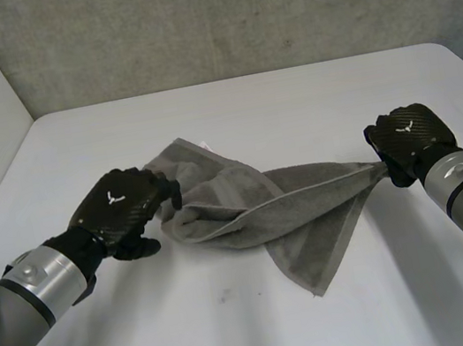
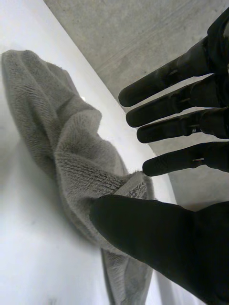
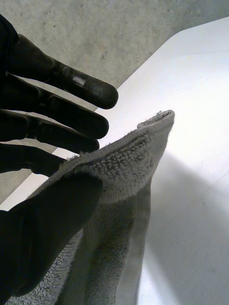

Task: Fold the towel.

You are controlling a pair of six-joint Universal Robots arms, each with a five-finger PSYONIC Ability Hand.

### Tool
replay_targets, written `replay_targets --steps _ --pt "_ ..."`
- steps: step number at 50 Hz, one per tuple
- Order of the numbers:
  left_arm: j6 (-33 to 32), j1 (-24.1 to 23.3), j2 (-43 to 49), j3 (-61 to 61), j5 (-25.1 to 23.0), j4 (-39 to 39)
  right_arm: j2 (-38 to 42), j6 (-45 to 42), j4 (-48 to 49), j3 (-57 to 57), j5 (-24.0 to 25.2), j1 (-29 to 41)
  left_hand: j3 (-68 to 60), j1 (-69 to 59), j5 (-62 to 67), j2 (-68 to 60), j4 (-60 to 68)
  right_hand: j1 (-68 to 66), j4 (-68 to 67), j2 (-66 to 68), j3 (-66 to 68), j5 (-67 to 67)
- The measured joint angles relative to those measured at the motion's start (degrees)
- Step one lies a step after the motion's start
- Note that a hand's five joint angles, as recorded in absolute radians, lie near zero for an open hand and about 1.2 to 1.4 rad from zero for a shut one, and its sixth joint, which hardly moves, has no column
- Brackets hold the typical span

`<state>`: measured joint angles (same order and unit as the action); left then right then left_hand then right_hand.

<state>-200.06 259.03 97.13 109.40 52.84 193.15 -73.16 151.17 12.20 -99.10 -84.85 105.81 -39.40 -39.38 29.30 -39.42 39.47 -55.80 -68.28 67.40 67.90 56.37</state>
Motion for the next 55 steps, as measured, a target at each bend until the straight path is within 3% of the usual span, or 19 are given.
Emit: replay_targets --steps 15,24,31,40,55 --pt "-1.83 -1.28 0.58 2.93 -0.11 0.80 1.86 -0.02 0.02 0.04 -0.05 0.28 -0.02 -0.01 0.07 -0.01 0.02 0.00 -0.03 0.00 0.00 0.10" --pt "-2.45 -1.66 -0.15 5.41 -5.09 0.99 2.73 -0.09 0.05 0.15 -0.05 0.36 -0.01 -0.01 0.06 0.00 0.00 0.00 -0.03 0.00 0.00 0.20" --pt "-7.61 -1.76 0.19 6.85 -6.68 1.46 2.94 -0.09 0.03 0.12 -0.05 0.31 0.05 0.04 0.05 0.07 -0.09 0.00 -0.03 0.00 -0.01 0.24" --pt "-16.88 -2.13 3.42 6.77 -5.91 4.91 3.39 -0.09 0.06 0.08 -0.05 0.32 0.71 0.66 -0.76 0.76 -0.87 0.00 -0.03 0.00 0.00 0.29" --pt "-18.29 -3.66 13.72 1.91 -1.35 16.48 4.09 -0.09 0.11 0.15 0.02 0.36 2.28 2.24 -2.22 2.31 -2.43 0.00 -0.03 0.00 0.00 0.33"
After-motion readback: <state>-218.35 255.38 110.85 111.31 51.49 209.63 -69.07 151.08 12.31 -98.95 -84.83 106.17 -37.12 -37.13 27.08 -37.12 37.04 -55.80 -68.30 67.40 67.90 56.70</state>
